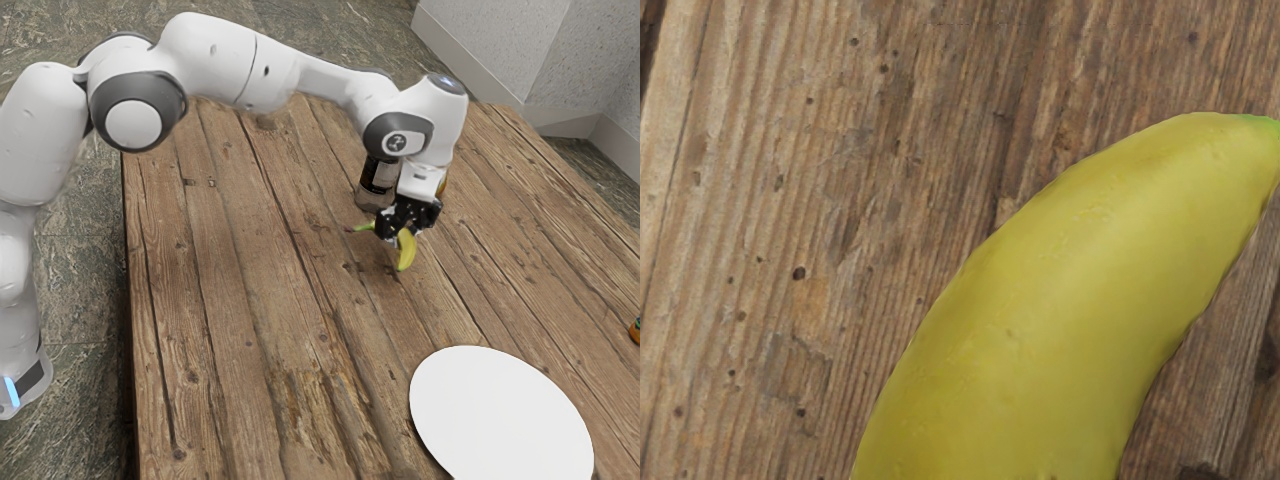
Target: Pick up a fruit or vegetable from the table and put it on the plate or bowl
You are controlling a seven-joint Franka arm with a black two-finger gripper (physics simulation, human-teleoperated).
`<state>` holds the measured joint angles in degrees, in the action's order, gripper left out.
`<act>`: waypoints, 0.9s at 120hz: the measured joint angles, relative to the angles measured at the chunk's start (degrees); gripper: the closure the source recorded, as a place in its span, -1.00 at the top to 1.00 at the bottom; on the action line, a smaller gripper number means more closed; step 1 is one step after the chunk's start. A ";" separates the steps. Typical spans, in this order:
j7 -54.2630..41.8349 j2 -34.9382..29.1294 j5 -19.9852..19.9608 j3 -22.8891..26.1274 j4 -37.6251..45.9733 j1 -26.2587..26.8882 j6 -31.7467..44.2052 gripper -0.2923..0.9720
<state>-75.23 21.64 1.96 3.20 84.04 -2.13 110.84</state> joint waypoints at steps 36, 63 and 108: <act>2.35 -1.66 1.53 14.82 -0.08 0.78 -2.00 -0.30; 5.17 7.95 5.70 17.19 -15.42 14.02 -4.65 -0.31; 8.24 20.27 7.21 17.33 -32.96 19.13 -3.87 -0.29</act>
<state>-66.99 41.91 9.17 20.53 51.08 17.00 106.97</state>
